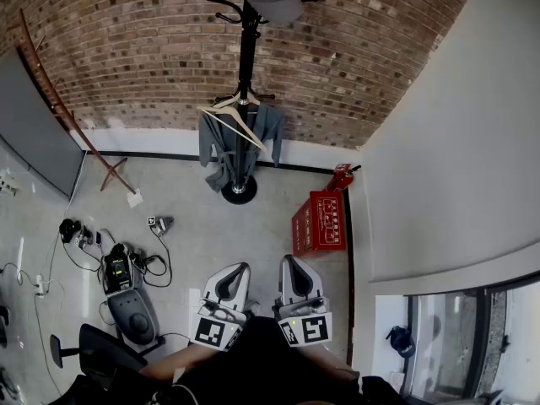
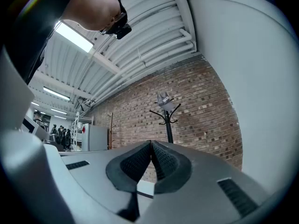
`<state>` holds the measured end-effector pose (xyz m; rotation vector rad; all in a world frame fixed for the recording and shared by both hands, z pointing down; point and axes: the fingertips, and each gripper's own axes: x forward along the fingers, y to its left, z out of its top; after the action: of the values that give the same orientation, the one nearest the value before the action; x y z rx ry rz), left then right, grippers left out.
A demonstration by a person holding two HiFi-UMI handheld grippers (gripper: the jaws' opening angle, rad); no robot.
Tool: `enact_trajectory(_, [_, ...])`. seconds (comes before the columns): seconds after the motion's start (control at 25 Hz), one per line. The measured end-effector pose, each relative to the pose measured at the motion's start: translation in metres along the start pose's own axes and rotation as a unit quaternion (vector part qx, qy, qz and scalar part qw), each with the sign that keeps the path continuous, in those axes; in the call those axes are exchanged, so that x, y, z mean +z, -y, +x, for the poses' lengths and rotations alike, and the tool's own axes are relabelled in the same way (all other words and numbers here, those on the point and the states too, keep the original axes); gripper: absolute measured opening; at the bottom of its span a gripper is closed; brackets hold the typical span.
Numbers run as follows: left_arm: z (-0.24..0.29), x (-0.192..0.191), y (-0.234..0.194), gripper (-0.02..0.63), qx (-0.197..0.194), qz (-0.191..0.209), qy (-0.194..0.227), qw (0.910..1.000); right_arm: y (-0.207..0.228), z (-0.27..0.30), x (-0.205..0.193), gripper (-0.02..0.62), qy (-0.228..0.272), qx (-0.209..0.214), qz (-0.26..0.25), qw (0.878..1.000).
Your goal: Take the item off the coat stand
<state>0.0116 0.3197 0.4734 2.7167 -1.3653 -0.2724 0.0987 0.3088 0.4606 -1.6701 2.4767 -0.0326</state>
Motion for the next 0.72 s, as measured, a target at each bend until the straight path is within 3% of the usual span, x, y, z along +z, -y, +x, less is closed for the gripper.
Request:
enact_trajectory(0.2, [0.004,0.004,0.017,0.015,-0.008,-0.009,-0.01,0.9999,0.004,-0.014,0.012,0.018,-0.001,-0.008,-0.01,1.0])
enact_trajectory(0.48, [0.01,0.01,0.025,0.015,-0.01,0.003,0.02,0.9998,0.006,-0.022,0.025,0.018,0.028,0.007,-0.018,0.999])
enact_trajectory(0.72, [0.003,0.002,0.018,0.015,0.013,0.0,0.001,0.9999,0.006,-0.025,0.017,0.018,0.021,0.01,-0.009,1.0])
